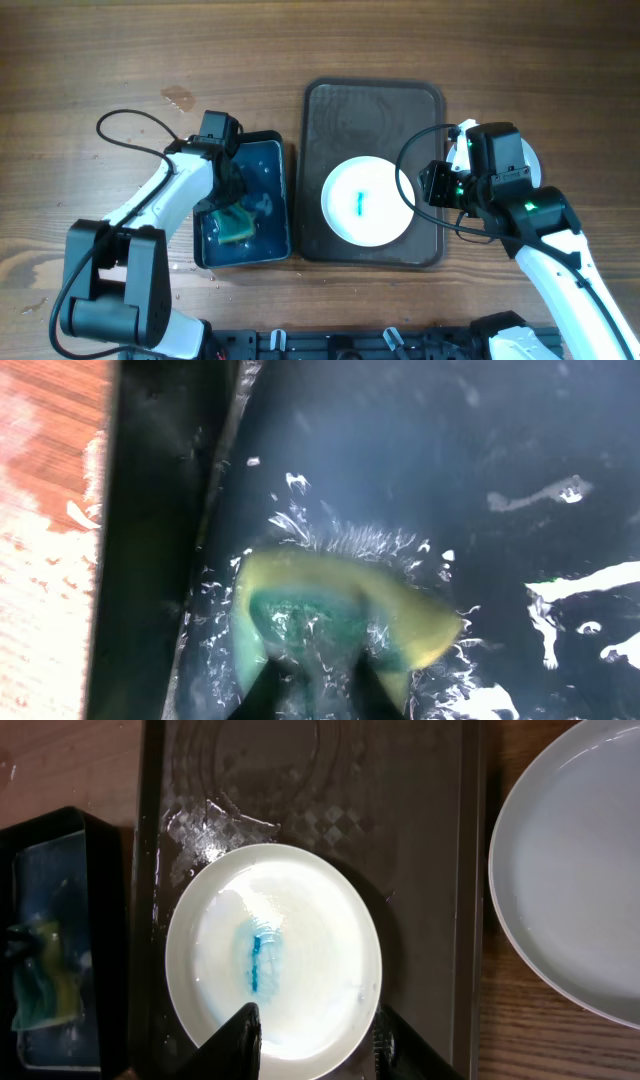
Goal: Clean dirty plates on tray and stack at the side
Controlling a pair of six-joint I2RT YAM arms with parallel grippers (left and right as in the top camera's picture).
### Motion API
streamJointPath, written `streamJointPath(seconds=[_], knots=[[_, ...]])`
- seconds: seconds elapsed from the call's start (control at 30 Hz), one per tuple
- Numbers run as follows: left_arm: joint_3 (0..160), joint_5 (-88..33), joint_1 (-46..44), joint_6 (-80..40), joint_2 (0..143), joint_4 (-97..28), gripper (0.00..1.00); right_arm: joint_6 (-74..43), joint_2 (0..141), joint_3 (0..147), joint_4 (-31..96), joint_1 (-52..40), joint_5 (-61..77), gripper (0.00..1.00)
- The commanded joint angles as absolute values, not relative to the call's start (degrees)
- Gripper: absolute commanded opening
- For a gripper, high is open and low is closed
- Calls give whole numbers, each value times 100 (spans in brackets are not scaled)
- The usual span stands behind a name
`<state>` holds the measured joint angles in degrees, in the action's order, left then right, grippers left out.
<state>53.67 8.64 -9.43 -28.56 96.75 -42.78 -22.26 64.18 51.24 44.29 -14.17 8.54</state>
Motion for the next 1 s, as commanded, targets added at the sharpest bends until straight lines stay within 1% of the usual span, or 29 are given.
streamJointPath(seconds=[0.0, 0.03, 0.07, 0.1, 0.13, 0.17, 0.2, 0.23, 0.3, 0.37, 0.4, 0.5, 0.53, 0.57, 0.6, 0.63, 0.73, 0.8, 0.83, 0.9, 0.97], knots=[[5500, 353, -950, -2694, 9813, -4458, 4, -2265, 6429, 5164, 4425, -1428, 945, 37], [5824, 95, -950, -2692, 9706, -4718, 4, -2270, 6429, 5164, 4427, -1428, 947, 37], [6038, 10, -950, -2692, 9625, -4882, 7, -2265, 6429, 5164, 4429, -1428, 947, 37], [6309, -21, -950, -2692, 9522, -5094, 22, -2268, 6429, 5164, 4445, -1428, 947, 37], [6549, -23, -950, -2694, 9432, -5358, 45, -2268, 6429, 5164, 4464, -1428, 947, 38], [6639, -23, -950, -2694, 9391, -5564, 55, -2263, 6429, 5164, 4477, -1428, 945, 37], [6657, -23, -950, -2696, 9360, -5710, 59, -2265, 6429, 5164, 4491, -1428, 945, 38], [6654, -27, -950, -2696, 9351, -5898, 59, -2261, 6429, 5164, 4508, -1428, 943, 38], [6573, -25, -954, -2700, 9354, -6206, 58, -2263, 6429, 5164, 4569, -1428, 945, 41], [6305, -25, -954, -2744, 9365, -6038, 50, -2265, 6434, 5157, 4650, -1428, 945, 43], [6097, -60, -954, -2744, 9369, -5787, 46, -2272, 6440, 5122, 4654, -1428, 947, 43], [5022, -429, -954, -2740, 9376, -4209, 35, -2265, 6600, 4995, 4668, -1428, 947, 43], [4829, -454, -954, -2740, 9376, -3942, 31, -2268, 6659, 4995, 4665, -1428, 950, 43], [4613, -451, -954, -2742, 9376, -3680, 24, -2268, 6781, 4995, 4659, -1428, 954, 43], [4528, -447, -954, -2740, 9376, -3638, 8, -2265, 6890, 4995, 4644, -1431, 950, 43], [4525, -447, -954, -2718, 9376, -3688, 4, -2259, 6982, 4995, 4613, -1431, 950, 43], [4753, -445, -952, -2720, 9319, -4088, 4, -2193, 7369, 4993, 4460, -1428, 945, 42], [5277, -290, -952, -2716, 9157, -4746, 4, -2443, 7666, 4993, 4403, -1428, 947, 37], [5529, -274, -954, -2665, 9072, -5004, 4, -2443, 7815, 4995, 4348, -1428, 952, 36], [6119, -272, -954, -2561, 8847, -5561, 4, -2091, 8274, 4993, 4143, -1428, 1297, 38], [6639, -274, -954, -2381, 8602, -6016, 4, -2012, 8744, 4993, 4021, -1428, 1422, 43]])
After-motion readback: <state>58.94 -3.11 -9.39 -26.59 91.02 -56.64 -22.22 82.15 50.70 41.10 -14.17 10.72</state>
